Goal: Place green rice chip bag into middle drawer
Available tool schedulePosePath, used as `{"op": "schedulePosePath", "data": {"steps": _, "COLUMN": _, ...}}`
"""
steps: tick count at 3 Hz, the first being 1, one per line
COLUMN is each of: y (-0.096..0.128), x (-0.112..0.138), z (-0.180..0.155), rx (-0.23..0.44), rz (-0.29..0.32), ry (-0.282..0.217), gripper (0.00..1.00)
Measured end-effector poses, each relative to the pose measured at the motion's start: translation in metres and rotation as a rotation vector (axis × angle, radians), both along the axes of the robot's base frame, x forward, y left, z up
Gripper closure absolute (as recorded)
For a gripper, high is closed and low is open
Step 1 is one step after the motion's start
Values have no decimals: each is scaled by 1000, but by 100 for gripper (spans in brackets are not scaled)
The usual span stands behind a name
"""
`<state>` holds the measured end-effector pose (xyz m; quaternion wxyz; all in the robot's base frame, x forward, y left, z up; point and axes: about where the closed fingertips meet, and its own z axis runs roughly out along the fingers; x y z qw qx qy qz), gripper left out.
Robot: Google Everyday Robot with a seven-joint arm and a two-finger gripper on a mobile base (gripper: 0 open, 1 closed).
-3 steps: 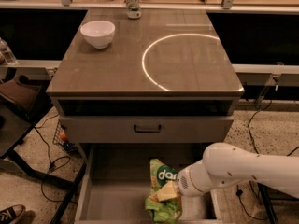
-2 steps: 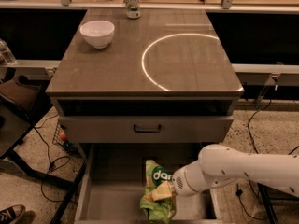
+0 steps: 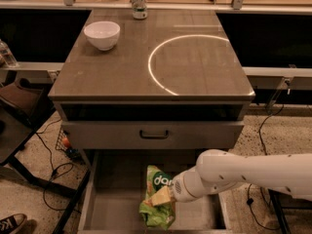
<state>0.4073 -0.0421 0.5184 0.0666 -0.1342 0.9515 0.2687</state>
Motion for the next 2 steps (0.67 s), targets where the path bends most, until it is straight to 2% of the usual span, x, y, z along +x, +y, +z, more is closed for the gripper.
{"op": "schedulePosePath", "data": {"steps": 2, "y": 37, "x": 42, "z": -16, "rx": 69, "rz": -138, "ry": -11, "gripper": 100}}
